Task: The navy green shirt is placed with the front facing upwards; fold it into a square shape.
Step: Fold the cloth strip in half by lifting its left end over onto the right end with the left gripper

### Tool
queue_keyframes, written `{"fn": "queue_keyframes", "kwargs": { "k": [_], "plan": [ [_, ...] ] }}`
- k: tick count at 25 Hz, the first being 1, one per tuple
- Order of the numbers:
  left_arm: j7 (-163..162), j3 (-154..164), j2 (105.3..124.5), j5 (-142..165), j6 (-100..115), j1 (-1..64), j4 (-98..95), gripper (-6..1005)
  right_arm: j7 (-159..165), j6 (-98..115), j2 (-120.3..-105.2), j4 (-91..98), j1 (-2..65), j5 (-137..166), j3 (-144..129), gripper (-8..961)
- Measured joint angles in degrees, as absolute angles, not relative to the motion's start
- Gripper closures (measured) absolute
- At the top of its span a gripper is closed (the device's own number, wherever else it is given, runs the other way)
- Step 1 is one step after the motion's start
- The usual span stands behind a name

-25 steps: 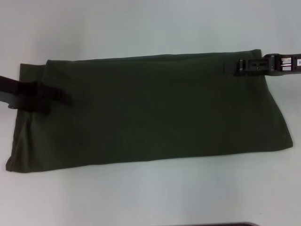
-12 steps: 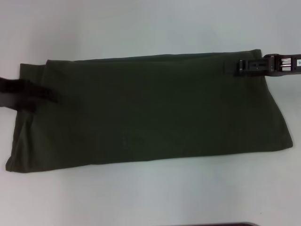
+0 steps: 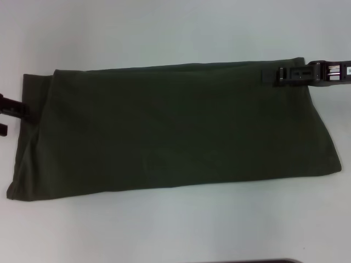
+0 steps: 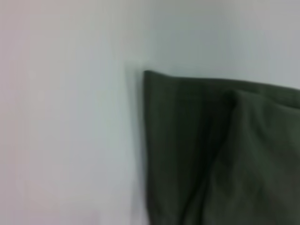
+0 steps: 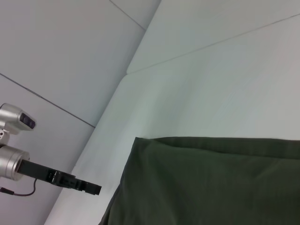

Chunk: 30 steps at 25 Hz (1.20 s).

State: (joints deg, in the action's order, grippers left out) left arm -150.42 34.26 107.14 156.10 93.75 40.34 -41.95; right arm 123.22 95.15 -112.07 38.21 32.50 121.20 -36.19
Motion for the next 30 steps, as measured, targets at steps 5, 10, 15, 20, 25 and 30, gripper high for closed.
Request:
{"fn": "queue_keyframes", "kwargs": {
  "k": [5, 10, 15, 20, 25, 30],
  "plan": [
    [-151.8, 34.5, 107.51, 159.1, 93.8, 41.8, -41.7, 126, 123.0, 95.1, -112.06, 38.1, 32.5, 121.2, -36.3, 38],
    [-151.8, 35.3, 108.68, 159.9, 91.8, 42.5, -40.9, 126, 122.8, 95.0, -112.05, 38.0, 32.2, 121.2, -36.4, 39],
    [-151.9, 36.4, 108.98, 160.1, 89.4, 42.5, -39.3, 126, 122.9, 95.0, -112.06, 38.0, 32.0, 121.2, -36.4, 39],
    [-152.1, 36.7, 109.18, 160.2, 88.3, 42.5, -38.9, 126, 123.0, 95.1, -112.19, 38.0, 32.0, 121.2, -36.4, 39],
    [-152.2, 36.7, 109.29, 160.5, 88.1, 42.4, -38.9, 127, 123.1, 95.1, -112.17, 38.0, 32.0, 121.2, -36.4, 39],
    [-152.2, 36.7, 109.37, 160.6, 87.6, 42.4, -38.9, 127, 123.2, 95.2, -112.12, 38.0, 31.9, 121.2, -36.4, 39]
  ]
}}
